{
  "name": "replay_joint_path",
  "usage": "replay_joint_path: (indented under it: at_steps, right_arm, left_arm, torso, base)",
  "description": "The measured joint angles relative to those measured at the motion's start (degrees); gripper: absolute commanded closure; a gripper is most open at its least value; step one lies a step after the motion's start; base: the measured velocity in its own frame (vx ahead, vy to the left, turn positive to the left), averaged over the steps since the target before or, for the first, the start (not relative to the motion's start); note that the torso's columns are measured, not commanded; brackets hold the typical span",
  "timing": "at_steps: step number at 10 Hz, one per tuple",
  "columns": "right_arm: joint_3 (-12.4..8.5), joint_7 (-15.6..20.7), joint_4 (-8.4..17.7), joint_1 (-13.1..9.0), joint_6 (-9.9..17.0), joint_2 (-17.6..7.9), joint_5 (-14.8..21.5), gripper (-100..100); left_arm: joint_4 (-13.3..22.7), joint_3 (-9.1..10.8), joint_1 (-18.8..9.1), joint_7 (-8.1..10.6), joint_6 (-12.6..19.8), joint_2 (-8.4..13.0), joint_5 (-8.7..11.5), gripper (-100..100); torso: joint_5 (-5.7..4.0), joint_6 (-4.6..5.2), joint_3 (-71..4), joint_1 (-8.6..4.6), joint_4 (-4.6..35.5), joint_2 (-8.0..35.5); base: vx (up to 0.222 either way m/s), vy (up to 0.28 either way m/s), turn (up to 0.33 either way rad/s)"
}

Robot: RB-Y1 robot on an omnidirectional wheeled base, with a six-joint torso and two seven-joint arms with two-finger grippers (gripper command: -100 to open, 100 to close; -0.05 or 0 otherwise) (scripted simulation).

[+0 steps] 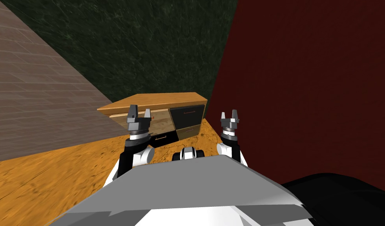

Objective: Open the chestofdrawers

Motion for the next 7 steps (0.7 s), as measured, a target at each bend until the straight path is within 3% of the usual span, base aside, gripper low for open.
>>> replay_joint_path:
  at_steps: [3, 7]
  right_arm:
    - [0.0, 0.0, 0.0, 0.0, 0.0, 0.0, 0.0, 0]
    - [0.0, 0.0, 0.0, 0.0, 0.0, 0.0, 0.0, 0]
  left_arm:
    - [3.6, 0.43, -0.5, 0.05, 0.4, 1.7, 0.1, -100]
    - [8.4, 0.65, -1.5, -0.23, 2.7, 2.1, -0.1, -100]
  torso:
    - [0.05, -0.01, 0.0, 0.19, 0.0, 0.1]
    - [0.05, -0.01, 0.0, 0.20, 0.0, 0.1]
  base:
    - [0.048, -0.092, 0.009]
    - [0.060, -0.095, 0.011]
